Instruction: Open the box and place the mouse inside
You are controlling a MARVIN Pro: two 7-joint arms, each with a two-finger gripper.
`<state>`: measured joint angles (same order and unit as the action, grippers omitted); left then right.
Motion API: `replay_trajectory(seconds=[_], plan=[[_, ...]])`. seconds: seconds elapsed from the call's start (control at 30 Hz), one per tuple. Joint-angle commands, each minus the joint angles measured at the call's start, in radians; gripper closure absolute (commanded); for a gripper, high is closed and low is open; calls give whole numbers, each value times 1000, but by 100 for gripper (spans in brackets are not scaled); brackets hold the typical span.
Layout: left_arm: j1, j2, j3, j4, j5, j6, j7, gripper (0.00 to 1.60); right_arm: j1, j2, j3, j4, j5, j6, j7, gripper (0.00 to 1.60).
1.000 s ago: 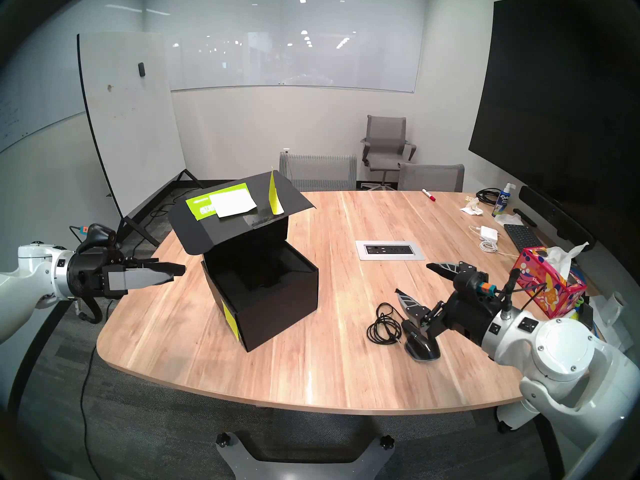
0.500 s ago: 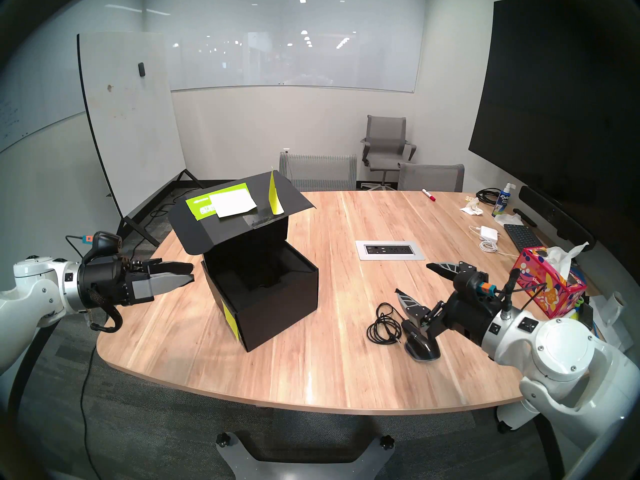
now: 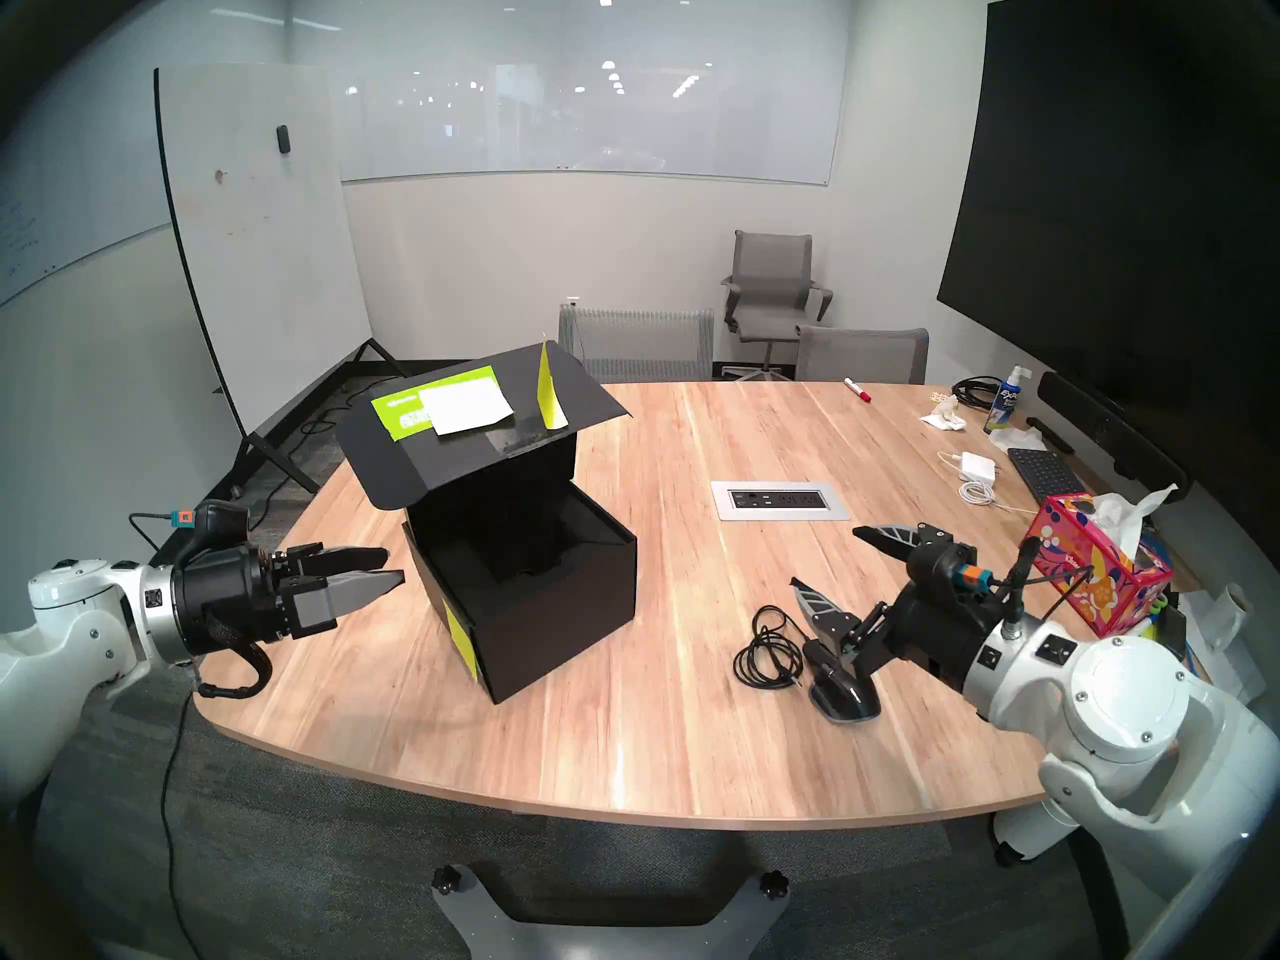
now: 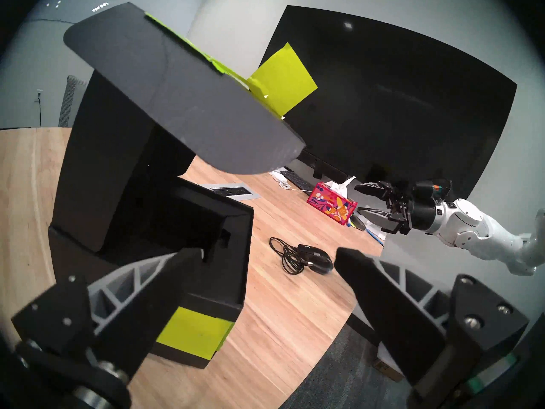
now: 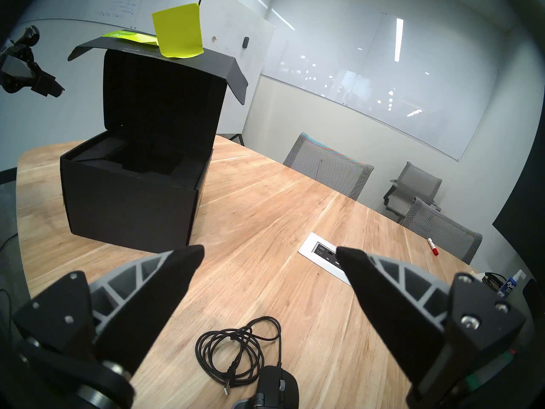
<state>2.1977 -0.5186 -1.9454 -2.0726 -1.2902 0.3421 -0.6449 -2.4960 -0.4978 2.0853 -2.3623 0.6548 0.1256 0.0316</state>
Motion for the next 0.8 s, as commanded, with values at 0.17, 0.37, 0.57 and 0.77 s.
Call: replay_trajectory(seconds=[0.17, 0.37, 0.57, 0.77], plan=[[-64, -4, 86, 11, 10, -49, 17, 11, 0, -3, 3, -6, 0, -3, 2, 0], [-104, -2, 129, 33, 13, -57, 29, 82, 0, -3, 3, -6, 0, -3, 2, 0], [-142, 1, 166, 52, 12, -62, 39, 82, 0, -3, 3, -6, 0, -3, 2, 0], [-157, 3, 182, 61, 8, -62, 38, 90, 0, -3, 3, -6, 0, -3, 2, 0]])
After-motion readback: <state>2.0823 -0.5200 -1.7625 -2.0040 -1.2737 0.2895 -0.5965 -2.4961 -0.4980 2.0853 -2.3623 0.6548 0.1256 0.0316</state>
